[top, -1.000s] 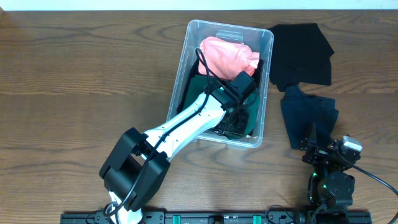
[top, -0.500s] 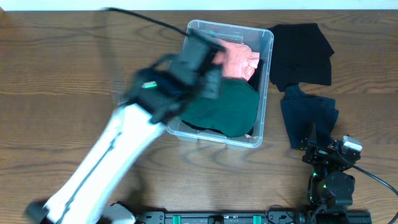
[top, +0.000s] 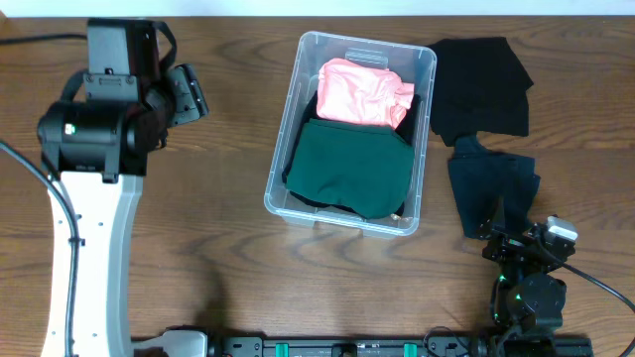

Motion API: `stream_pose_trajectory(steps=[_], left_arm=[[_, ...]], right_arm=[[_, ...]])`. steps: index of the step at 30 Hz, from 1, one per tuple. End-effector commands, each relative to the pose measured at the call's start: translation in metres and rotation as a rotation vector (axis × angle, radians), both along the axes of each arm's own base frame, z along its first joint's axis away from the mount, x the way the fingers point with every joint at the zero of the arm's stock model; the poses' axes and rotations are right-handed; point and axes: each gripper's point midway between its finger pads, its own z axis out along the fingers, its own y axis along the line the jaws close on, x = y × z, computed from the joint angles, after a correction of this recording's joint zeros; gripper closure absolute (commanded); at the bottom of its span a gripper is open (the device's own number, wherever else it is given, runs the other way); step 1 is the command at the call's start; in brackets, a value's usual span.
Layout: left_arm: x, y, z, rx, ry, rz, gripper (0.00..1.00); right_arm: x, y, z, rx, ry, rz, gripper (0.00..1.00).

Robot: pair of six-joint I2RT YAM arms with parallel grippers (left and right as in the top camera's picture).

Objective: Pack container

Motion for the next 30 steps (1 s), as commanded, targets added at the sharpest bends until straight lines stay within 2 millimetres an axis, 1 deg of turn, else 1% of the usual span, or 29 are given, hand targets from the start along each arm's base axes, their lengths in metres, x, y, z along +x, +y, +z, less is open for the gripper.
stream_pose_trajectory(steps=[1, 2, 4, 6, 9, 12, 14, 17, 20, 26, 30], left_arm=[[0.015, -0.037, -0.027, 0.064, 0.072, -0.418, 0.26], [0.02, -0.041, -0.037, 0.081, 0.095, -0.473, 0.26], [0.03, -0.041, -0.055, 0.082, 0.138, -0.484, 0.26], [0.04, -0.046, -0.077, 0.058, 0.188, -0.5, 0.26], [0.049, -0.067, -0.109, -0.014, 0.247, -0.623, 0.26], [0.058, -0.076, -0.131, -0.056, 0.273, -0.661, 0.26], [0.064, -0.085, -0.138, -0.1, 0.27, -0.686, 0.26], [0.067, -0.104, -0.143, -0.152, 0.245, -0.779, 0.26], [0.07, -0.108, -0.147, -0.13, 0.245, -0.789, 0.26], [0.075, -0.119, -0.151, -0.123, 0.229, -0.813, 0.26], [0.073, -0.134, -0.166, -0.127, 0.265, -0.845, 0.26]], right_arm=[[0.0, -0.001, -0.001, 0.01, -0.003, -0.006, 0.01], [0.0, -0.001, -0.001, 0.01, -0.003, -0.006, 0.01], [0.0, -0.001, -0.001, 0.009, -0.002, -0.006, 0.01], [0.0, -0.001, -0.001, 0.01, -0.003, -0.006, 0.01], [0.0, -0.001, -0.001, 0.009, -0.002, -0.006, 0.01], [0.0, -0.001, -0.001, 0.01, -0.003, -0.006, 0.01], [0.0, -0.001, -0.001, 0.009, -0.002, -0.006, 0.01], [0.0, -0.001, -0.001, 0.01, -0.003, -0.006, 0.01], [0.0, -0.001, -0.001, 0.01, -0.003, -0.006, 0.01], [0.0, -0.001, -0.001, 0.009, -0.002, -0.006, 0.01], [0.0, -0.001, -0.001, 0.009, -0.002, -0.006, 0.01]])
